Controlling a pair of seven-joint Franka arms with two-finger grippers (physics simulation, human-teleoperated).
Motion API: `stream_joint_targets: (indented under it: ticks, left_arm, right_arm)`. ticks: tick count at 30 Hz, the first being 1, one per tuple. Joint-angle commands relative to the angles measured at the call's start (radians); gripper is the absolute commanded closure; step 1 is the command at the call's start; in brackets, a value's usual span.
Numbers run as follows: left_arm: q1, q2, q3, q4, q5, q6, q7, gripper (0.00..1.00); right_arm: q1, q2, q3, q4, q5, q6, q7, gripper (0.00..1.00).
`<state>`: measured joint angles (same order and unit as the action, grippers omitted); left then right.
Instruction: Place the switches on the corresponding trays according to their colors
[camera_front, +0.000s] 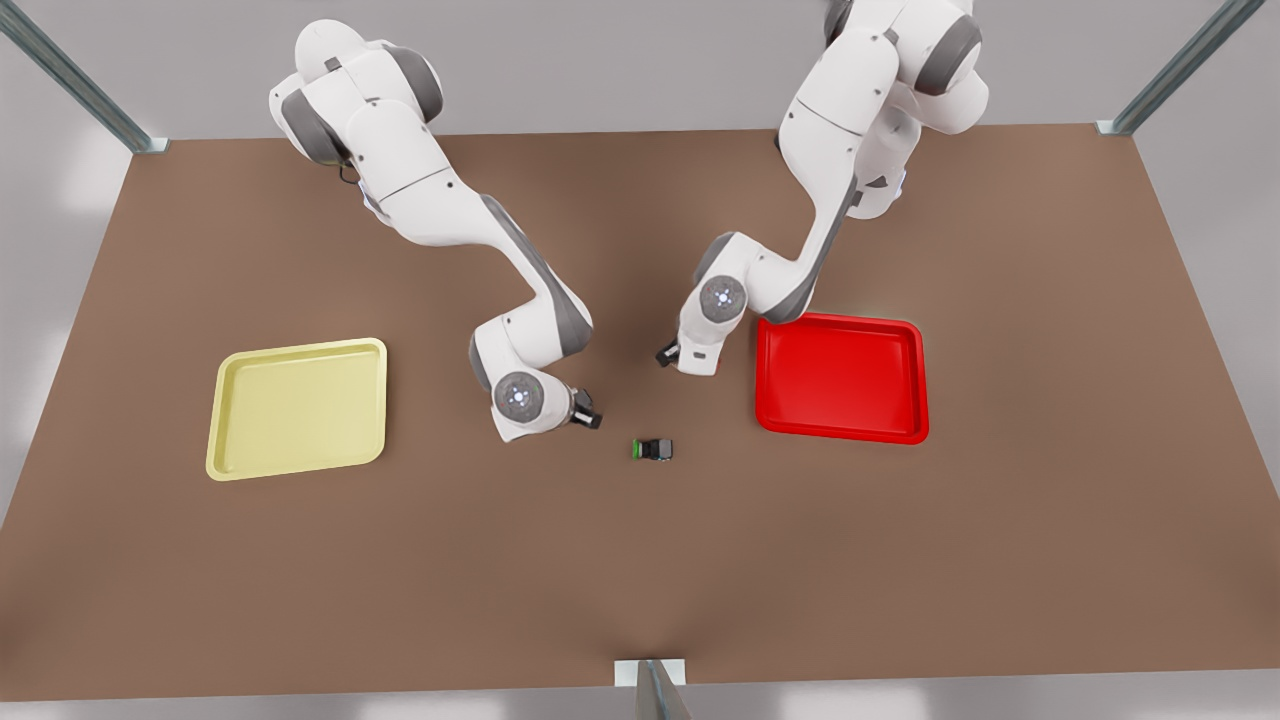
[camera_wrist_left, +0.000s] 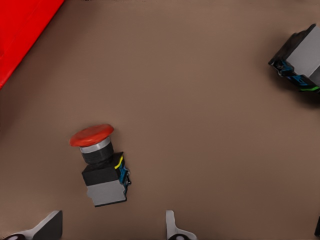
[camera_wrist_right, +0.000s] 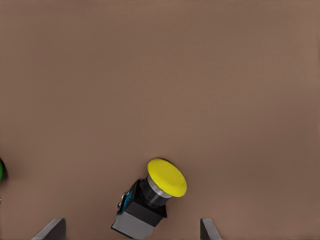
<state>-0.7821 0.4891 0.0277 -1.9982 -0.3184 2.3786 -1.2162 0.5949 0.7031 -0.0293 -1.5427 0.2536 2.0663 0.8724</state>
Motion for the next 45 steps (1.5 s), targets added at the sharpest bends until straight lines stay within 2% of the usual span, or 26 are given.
stream_joint_targets:
  ticks: [1,8,9,11,19,20,21,23,24,25,27,29,32,37,38,40,41,44,45]
  left_arm:
    - [0.003,0.002,0.003,-0.033,-0.014,0.126,-0.910,0.00]
    - [0.001,0.026,0.003,-0.042,0.013,0.165,-0.896,0.00]
    - [-0.002,0.028,0.003,-0.044,0.078,0.165,-0.755,0.00]
    - [-0.020,0.026,0.000,-0.070,0.076,0.151,-0.520,0.00]
    - [-0.032,0.036,0.000,-0.094,0.075,0.149,-0.447,0.00]
    - [-0.032,0.036,0.000,-0.094,0.071,0.149,-0.447,0.04]
    - [-0.032,0.036,0.000,-0.094,0.071,0.149,-0.447,0.13]
    - [-0.031,0.036,0.000,-0.094,0.071,0.149,-0.445,0.19]
    - [-0.031,0.036,0.000,-0.094,0.071,0.151,-0.445,0.25]
    - [-0.031,0.036,0.000,-0.093,0.071,0.152,-0.445,0.37]
    - [-0.028,0.034,0.000,-0.093,0.070,0.151,-0.447,0.49]
    - [-0.028,0.034,0.001,-0.093,0.070,0.151,-0.447,0.51]
    - [-0.028,0.019,0.005,-0.091,0.067,0.145,-0.456,0.51]
    - [-0.028,0.006,0.008,-0.090,0.067,0.145,-0.456,0.53]
    - [-0.019,-0.046,0.018,-0.091,0.067,0.108,-0.457,0.53]
    - [-0.029,-0.208,0.142,-0.088,0.128,-0.085,-0.456,0.52]
    - [-0.028,-0.244,0.172,-0.088,0.190,-0.125,-0.456,0.52]
    - [-0.026,-0.274,0.316,-0.091,0.302,-0.245,-0.342,0.50]
    - [-0.022,-0.270,0.366,-0.091,0.302,-0.251,-0.292,0.50]
  right_arm:
    - [0.014,-0.004,0.000,0.001,-0.056,0.063,0.697,0.00]
    - [0.048,-0.005,0.002,-0.080,-0.051,0.146,0.743,0.00]
    - [0.046,-0.008,0.002,-0.119,-0.051,0.184,0.743,0.00]
    - [0.049,-0.008,0.002,-0.151,-0.051,0.253,0.775,0.00]
    - [0.057,-0.007,0.009,-0.195,-0.050,0.340,0.778,0.00]
    - [0.059,-0.007,0.009,-0.195,-0.050,0.340,0.778,0.00]
    - [0.057,-0.005,0.019,-0.195,-0.050,0.340,0.778,0.00]
    - [0.059,-0.005,0.023,-0.195,-0.050,0.340,0.778,0.00]
    - [0.059,-0.005,0.023,-0.195,-0.050,0.340,0.778,0.00]
    - [0.060,-0.005,0.025,-0.195,-0.050,0.340,0.778,0.00]
    - [0.063,-0.005,0.025,-0.195,-0.050,0.340,0.775,0.00]
    - [0.063,-0.005,0.025,-0.195,-0.051,0.339,0.763,0.04]
    - [0.062,-0.005,0.025,-0.195,-0.053,0.339,0.746,0.16]
    - [0.057,-0.005,0.025,-0.195,-0.053,0.339,0.744,0.22]
    - [0.055,-0.005,0.025,-0.195,-0.053,0.339,0.743,0.25]
    - [0.055,-0.005,0.025,-0.195,-0.053,0.336,0.743,0.35]
    - [0.054,-0.005,0.025,-0.195,-0.053,0.336,0.743,0.35]
    - [0.051,-0.005,0.025,-0.195,-0.053,0.336,0.732,0.38]
    - [0.051,-0.005,0.025,-0.195,-0.053,0.336,0.718,0.42]
